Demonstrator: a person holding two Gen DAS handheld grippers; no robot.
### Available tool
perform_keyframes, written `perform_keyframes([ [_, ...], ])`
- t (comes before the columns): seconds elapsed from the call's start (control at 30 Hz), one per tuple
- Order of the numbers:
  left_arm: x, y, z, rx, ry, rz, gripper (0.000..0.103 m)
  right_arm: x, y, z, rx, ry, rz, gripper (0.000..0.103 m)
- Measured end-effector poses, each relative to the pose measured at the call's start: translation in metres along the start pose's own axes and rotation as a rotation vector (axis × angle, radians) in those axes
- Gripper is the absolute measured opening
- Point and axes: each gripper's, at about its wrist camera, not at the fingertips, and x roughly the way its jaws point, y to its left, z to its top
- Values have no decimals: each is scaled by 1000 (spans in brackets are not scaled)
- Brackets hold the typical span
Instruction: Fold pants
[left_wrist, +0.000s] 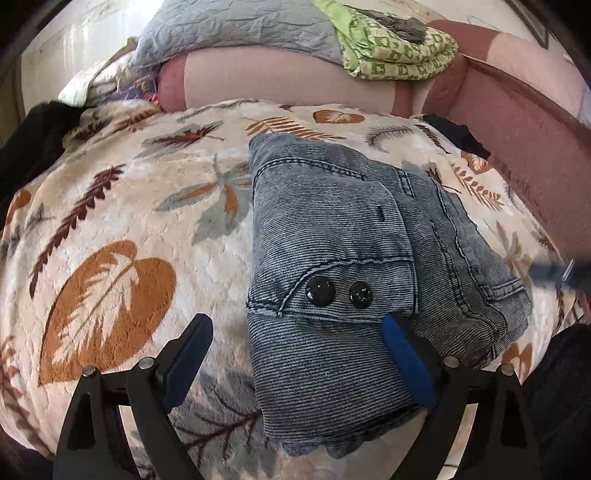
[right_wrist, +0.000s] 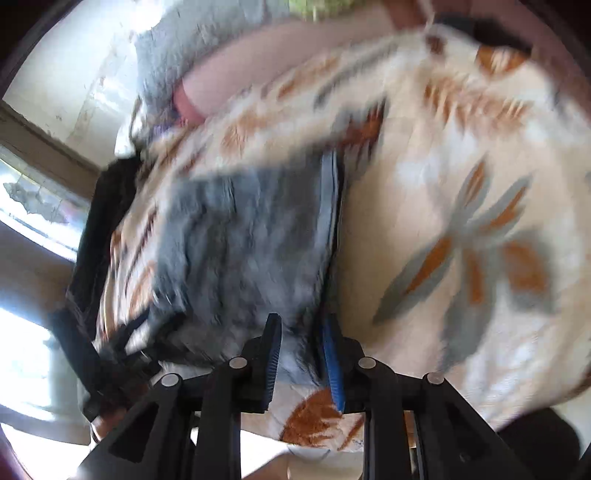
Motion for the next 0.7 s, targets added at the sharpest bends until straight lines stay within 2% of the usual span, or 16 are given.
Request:
perform_keyframes([
  [0.07,-1,-3,-1,13,-14,16,95,-10,12,9,-8,-50,59,28],
  [0.1,-1,-2,-1,12,-15,15,95,-7,19,14,-15,-49,117,39],
  [0.13,-2,-2,0,8,-15,9,95,1,20,16,-11,-33,157,57],
  [0.2,-2,0,-1,-4,-13,-4,95,34,14,14,6,40,176,71],
  [0.27,-2,0,-3,-10,-11,-13,96,84,-11,3,61,172,103,69],
  [0.3,-1,-1,-4,-7,-5,-17,96,84,-22,1,113,124,139,67],
  [0.37,-2,0,-4,-8,-18,-7,96,73,-17,11,135,137,150,66],
  [0.53,-1,1,-2,-20,-7,-14,96,51,18,51,37,66,161,66],
  [0.63,-1,2,-1,-20,-9,-17,96,73,25,74,35,67,168,67],
  [0.67,-1,2,-1,-22,-9,-19,96,84,26,76,42,83,155,67],
  [0.7,-1,2,-1,-23,-8,-21,96,111,19,78,60,140,128,70],
])
